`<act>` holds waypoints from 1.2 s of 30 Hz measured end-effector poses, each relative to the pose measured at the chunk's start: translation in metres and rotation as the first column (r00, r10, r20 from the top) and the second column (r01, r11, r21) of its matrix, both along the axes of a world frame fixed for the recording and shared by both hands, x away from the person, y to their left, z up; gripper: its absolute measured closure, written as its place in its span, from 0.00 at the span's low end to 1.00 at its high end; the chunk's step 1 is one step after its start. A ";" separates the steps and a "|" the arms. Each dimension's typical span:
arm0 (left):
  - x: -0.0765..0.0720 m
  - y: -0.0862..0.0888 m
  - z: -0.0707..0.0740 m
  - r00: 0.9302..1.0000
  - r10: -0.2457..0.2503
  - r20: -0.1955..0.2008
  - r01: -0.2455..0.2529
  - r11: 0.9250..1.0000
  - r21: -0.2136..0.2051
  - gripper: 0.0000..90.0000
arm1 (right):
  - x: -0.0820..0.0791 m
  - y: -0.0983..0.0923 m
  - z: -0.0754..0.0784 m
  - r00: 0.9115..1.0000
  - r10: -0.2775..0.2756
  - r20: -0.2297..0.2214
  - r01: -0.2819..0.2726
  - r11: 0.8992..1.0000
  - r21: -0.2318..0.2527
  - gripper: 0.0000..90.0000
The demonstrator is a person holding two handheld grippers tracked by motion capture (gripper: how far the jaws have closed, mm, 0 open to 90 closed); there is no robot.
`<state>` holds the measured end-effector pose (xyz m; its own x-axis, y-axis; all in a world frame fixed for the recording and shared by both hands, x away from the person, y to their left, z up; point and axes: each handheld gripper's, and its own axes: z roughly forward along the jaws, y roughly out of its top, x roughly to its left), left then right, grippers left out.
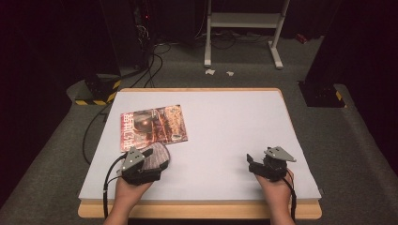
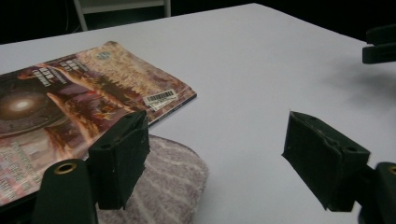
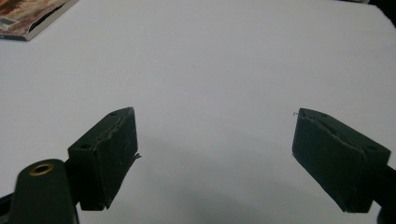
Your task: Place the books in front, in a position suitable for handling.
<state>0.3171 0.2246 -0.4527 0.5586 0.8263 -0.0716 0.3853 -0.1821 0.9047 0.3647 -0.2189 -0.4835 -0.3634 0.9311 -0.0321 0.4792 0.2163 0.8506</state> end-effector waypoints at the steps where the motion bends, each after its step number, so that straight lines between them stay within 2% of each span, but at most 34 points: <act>1: 0.000 0.002 0.000 1.000 0.005 -0.003 -0.005 1.000 0.001 0.26 | 0.000 0.000 -0.001 1.000 0.002 -0.008 -0.002 1.000 -0.002 0.16; 7: 0.004 0.006 -0.001 1.000 0.012 -0.014 -0.012 1.000 0.000 0.26 | -0.002 -0.003 -0.003 1.000 -0.005 -0.010 0.005 1.000 0.016 0.16; 11: 0.006 0.005 -0.002 1.000 0.008 -0.020 -0.007 1.000 0.005 0.26 | -0.001 -0.003 -0.005 1.000 -0.008 -0.027 0.008 1.000 0.025 0.16; 19: 0.006 0.008 -0.002 0.999 0.027 -0.028 -0.026 0.999 0.028 0.26 | -0.002 -0.005 -0.004 1.000 -0.010 -0.029 0.011 0.999 0.045 0.16; 24: 0.010 0.023 -0.004 0.996 0.066 -0.059 -0.063 0.997 0.039 0.25 | -0.002 -0.005 -0.004 0.999 -0.004 -0.035 0.006 0.998 0.059 0.17; 27: 0.010 0.035 -0.006 0.992 0.112 -0.059 -0.108 0.992 0.060 0.25 | -0.002 -0.005 -0.003 0.999 0.001 -0.033 0.001 0.997 0.072 0.17; 29: 0.010 0.044 -0.008 0.988 0.132 -0.081 -0.126 0.989 0.072 0.23 | -0.002 -0.004 -0.001 1.000 -0.008 -0.028 0.010 0.998 0.068 0.17; 30: 0.011 0.047 -0.011 0.985 0.134 -0.108 -0.127 0.989 0.071 0.22 | -0.002 -0.002 -0.001 1.000 -0.005 -0.029 0.007 0.998 0.068 0.17; 31: 0.011 0.047 -0.011 0.985 0.134 -0.108 -0.127 0.989 0.071 0.21 | 0.000 -0.001 0.000 0.999 -0.002 -0.035 0.004 0.998 0.067 0.18; 32: 0.012 0.051 -0.016 0.980 0.144 -0.139 -0.132 0.987 0.090 0.21 | 0.000 0.000 0.000 0.999 0.002 -0.035 0.000 0.998 0.071 0.18; 33: 0.013 0.052 -0.019 0.977 0.154 -0.151 -0.138 0.984 0.114 0.21 | 0.001 0.001 0.000 0.999 0.003 -0.038 0.000 0.997 0.072 0.18; 34: 0.013 0.053 -0.021 0.970 0.191 -0.151 -0.165 0.972 0.170 0.20 | 0.002 0.002 0.000 0.999 0.007 -0.040 -0.004 0.998 0.069 0.18; 35: 0.013 0.053 -0.021 0.970 0.191 -0.151 -0.165 0.972 0.170 0.19 | 0.003 0.003 -0.001 0.999 0.009 -0.041 -0.006 0.998 0.064 0.18; 36: 0.010 0.058 -0.022 0.966 0.218 -0.141 -0.185 0.960 0.212 0.20 | 0.003 0.004 -0.001 0.999 0.009 -0.044 -0.007 0.998 0.061 0.18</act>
